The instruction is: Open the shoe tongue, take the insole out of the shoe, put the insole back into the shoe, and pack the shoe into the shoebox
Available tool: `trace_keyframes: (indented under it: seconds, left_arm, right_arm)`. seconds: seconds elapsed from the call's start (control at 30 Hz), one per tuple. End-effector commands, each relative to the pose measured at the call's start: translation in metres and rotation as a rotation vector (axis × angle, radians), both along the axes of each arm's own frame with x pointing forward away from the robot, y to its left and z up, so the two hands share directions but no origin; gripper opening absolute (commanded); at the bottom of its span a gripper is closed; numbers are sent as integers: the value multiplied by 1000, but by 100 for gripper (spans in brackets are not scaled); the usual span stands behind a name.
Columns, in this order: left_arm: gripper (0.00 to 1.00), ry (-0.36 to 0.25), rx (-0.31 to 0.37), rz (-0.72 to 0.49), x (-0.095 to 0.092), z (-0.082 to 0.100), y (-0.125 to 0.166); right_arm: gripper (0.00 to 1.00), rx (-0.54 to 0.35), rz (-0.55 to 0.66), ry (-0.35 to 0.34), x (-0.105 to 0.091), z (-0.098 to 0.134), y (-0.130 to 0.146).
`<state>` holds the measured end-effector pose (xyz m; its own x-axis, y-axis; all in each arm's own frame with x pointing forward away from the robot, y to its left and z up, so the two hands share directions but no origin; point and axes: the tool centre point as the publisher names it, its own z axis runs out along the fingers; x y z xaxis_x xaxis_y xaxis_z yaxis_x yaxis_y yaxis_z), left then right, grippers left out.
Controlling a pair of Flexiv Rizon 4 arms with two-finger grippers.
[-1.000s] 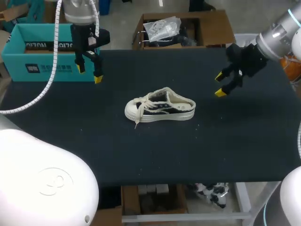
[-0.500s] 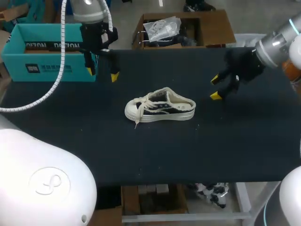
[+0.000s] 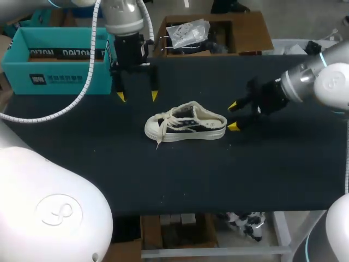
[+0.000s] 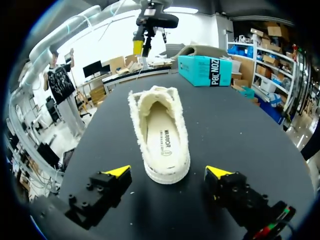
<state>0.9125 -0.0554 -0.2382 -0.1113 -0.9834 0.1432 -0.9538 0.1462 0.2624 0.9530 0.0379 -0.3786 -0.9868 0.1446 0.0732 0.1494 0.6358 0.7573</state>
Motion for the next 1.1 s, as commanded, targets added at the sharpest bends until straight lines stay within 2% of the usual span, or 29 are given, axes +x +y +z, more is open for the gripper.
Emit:
trace_keyframes:
  seconds: [0.03,0.43,0.87,1.1]
  left_arm:
    - [100,21,0,-5,5,-4,-8]
    - [100,26,-9,-26,0,-10,-29]
    - [100,30,-13,-30,1,-16,-41]
    - [100,22,8,-15,1,-20,-52]
  right_arm:
    - [100,37,15,0,8,-19,6]
    - [100,106,37,25,12,-43,30]
    - [100,150,47,36,6,-55,50]
    - [100,165,54,30,3,-56,56]
